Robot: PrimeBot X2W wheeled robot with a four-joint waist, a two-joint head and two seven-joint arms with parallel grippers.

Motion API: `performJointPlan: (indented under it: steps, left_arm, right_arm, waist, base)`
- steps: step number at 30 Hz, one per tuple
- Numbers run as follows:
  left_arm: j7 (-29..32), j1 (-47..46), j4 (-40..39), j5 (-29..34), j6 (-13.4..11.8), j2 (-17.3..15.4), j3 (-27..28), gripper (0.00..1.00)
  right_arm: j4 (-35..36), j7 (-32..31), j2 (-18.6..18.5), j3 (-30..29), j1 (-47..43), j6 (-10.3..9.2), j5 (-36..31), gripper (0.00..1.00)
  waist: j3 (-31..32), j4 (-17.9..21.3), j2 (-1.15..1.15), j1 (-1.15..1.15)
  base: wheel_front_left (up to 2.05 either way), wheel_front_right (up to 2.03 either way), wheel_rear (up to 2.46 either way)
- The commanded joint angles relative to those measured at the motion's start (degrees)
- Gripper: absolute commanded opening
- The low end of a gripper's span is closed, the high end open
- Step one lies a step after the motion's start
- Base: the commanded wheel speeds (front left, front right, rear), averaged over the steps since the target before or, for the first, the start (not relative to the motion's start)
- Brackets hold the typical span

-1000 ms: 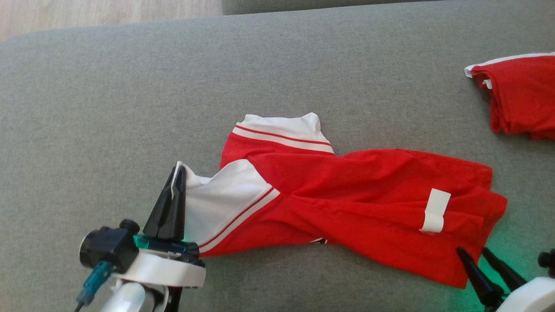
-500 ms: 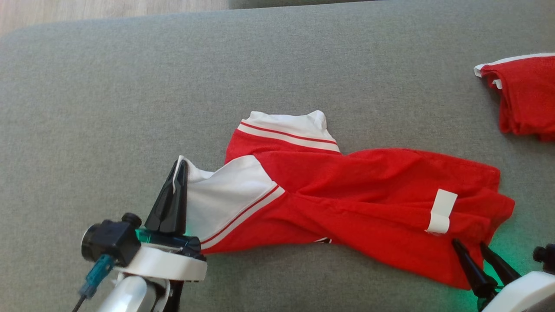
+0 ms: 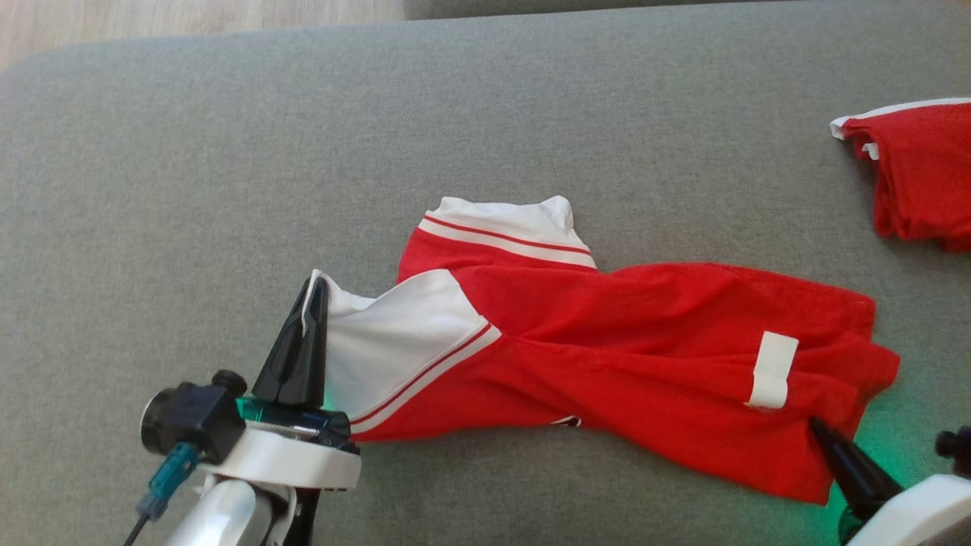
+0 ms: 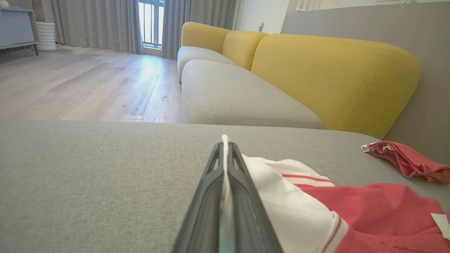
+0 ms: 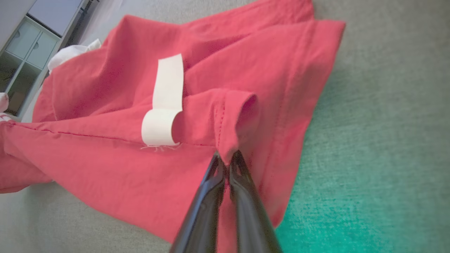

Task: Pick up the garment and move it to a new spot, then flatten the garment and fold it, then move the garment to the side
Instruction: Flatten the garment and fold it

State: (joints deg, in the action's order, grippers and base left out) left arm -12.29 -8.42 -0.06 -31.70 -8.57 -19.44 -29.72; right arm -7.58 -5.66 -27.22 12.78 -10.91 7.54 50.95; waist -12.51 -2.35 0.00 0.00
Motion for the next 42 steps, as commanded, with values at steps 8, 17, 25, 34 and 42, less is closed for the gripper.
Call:
performJointPlan:
  steps: [8,17,25,34,42]
  left_arm:
    - [-1.0,-3.1,-5.6,1.3,-0.4,-4.0,3.7,0.00]
    - [3.6,-14.1,-14.5,2.9,2.1,-11.3,8.1,0.00]
    - [11.4,-37.7,-13.0,2.6,7.9,-14.2,10.1,0.00]
    - [10.6,-67.6,10.3,5.8,13.9,-10.7,7.5,0.00]
    - [-2.0,-85.4,26.2,15.2,11.9,-7.2,6.9,0.00]
  right_arm:
    - [10.1,2.5,-7.1,-4.9,-0.2,-0.05,1.9,0.00]
    - [21.2,-0.1,-13.9,-14.4,5.9,-0.05,0.3,0.00]
    - [21.2,-6.1,-16.9,-15.2,28.7,-0.05,-4.0,0.00]
    - [4.9,-5.6,-11.6,-1.8,63.1,-0.05,-13.3,0.00]
    - [-10.1,3.8,-9.3,5.3,80.7,-0.05,-20.0,0.00]
  waist:
    - [2.9,1.9,0.00,0.00]
    - [4.5,2.9,0.00,0.00]
    - [-0.1,2.4,0.00,0.00]
    - [-11.4,1.0,0.00,0.00]
    - [-17.0,-0.2,0.00,0.00]
  base:
    - [0.00,0.00,0.00]
    - [0.00,0.00,0.00]
    - [0.00,0.00,0.00]
    - [0.00,0.00,0.00]
    - [0.00,0.00,0.00]
